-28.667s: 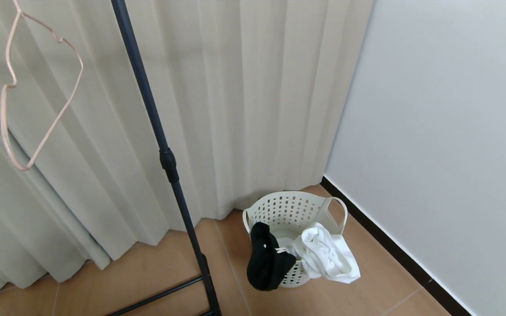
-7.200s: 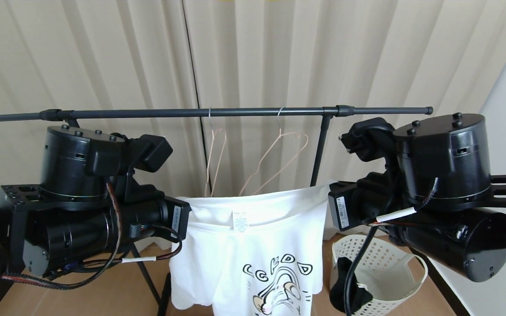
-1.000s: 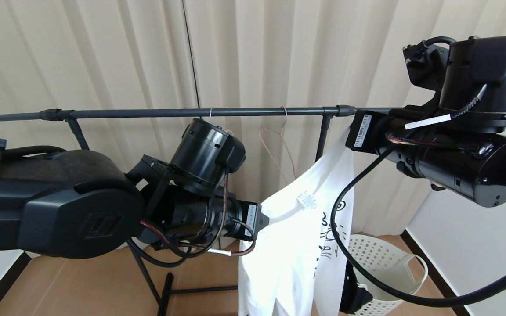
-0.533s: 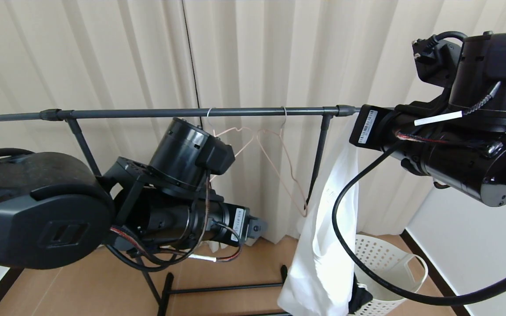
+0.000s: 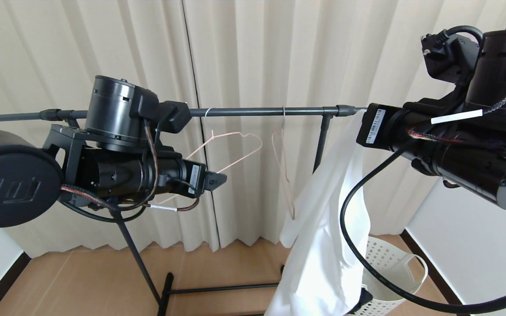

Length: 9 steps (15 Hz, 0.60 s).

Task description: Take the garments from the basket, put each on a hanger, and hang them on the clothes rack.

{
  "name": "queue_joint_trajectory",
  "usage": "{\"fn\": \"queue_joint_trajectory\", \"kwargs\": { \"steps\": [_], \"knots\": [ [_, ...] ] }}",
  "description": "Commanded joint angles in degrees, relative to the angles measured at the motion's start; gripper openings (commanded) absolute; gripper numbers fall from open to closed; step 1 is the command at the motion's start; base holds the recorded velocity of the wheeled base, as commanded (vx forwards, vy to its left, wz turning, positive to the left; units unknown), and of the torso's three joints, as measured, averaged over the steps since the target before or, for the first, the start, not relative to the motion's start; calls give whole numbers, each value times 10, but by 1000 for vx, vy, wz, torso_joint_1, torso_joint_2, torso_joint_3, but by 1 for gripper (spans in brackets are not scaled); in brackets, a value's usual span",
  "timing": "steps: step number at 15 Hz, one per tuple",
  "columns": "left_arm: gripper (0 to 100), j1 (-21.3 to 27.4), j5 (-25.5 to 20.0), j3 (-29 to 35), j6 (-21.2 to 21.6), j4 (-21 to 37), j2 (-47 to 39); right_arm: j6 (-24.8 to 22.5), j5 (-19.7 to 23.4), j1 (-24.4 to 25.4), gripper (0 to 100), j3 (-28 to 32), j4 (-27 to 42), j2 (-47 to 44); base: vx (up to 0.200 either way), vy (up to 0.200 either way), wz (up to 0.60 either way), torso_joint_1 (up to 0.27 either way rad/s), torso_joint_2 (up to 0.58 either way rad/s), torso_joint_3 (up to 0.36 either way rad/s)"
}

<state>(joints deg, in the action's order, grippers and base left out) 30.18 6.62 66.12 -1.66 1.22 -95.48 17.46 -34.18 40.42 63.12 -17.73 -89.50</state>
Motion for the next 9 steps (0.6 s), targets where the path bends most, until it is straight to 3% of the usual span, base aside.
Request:
{"fn": "queue_joint_trajectory", "kwargs": {
  "steps": [1, 6, 9],
  "knots": [
    [100, -38, -6, 2, 28, -19, -16, -8, 0, 0, 0, -12, -6, 10, 0, 0, 0, 0, 0, 0],
    [100, -64, -13, 24, 51, -75, -96, -102, 38, 0, 0, -88, -60, 56, 0, 0, 0, 0, 0, 0],
    [100, -61, -7, 101, 52, -85, -184, -117, 44, 1, 0, -103, -78, 58, 0, 0, 0, 0, 0, 0]
  ]
}}
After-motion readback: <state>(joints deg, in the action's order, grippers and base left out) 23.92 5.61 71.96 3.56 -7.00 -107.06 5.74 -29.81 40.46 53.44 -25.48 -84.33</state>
